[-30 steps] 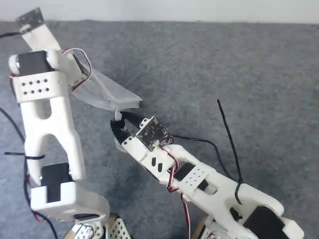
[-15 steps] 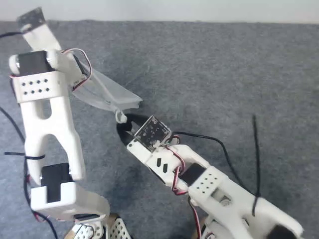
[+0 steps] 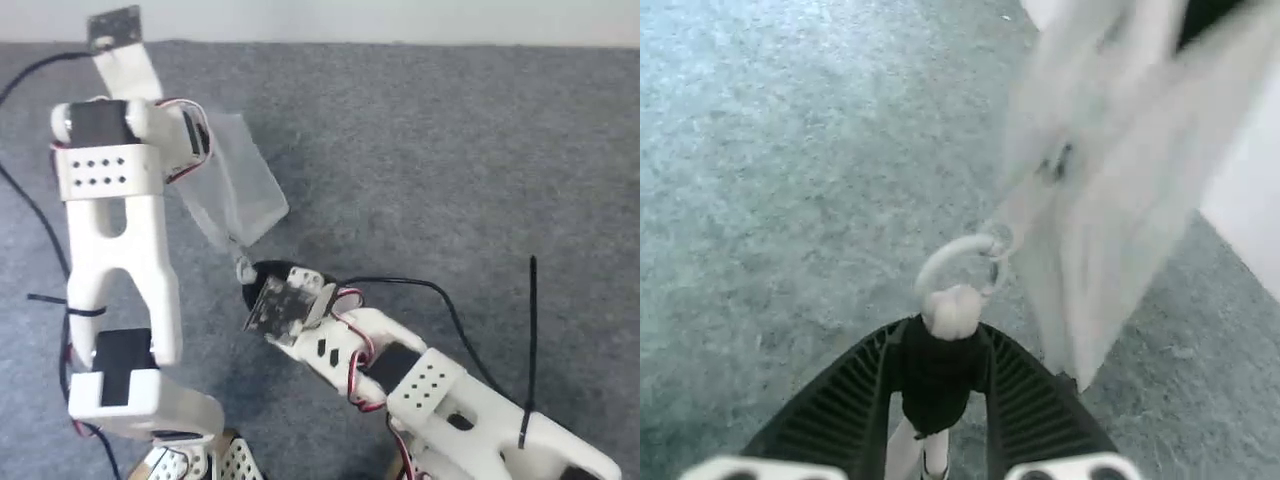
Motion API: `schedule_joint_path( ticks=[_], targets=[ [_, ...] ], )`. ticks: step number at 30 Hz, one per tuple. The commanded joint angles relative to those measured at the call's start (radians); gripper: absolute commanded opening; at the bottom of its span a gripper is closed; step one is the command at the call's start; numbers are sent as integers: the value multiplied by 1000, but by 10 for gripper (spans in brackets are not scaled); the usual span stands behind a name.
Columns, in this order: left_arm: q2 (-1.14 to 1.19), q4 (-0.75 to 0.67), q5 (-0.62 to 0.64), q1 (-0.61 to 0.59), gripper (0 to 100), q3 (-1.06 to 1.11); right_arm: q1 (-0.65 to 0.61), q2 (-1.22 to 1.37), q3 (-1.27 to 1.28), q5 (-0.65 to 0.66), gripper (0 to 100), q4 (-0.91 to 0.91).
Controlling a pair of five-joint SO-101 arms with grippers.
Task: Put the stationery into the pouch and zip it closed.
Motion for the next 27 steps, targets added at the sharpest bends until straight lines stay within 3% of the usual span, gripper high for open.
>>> schedule_joint_path(
  ticks=[1,14,27],
  targets=[
    [-23,-18,-40,35,199,-42,-33,-28,0,37,5,24],
    [-23,71,-272,258,199,-254,-81,-30,40,80,5,19],
    [-28,72,-462,440,199,-219,-77,-30,41,80,5,18]
  ],
)
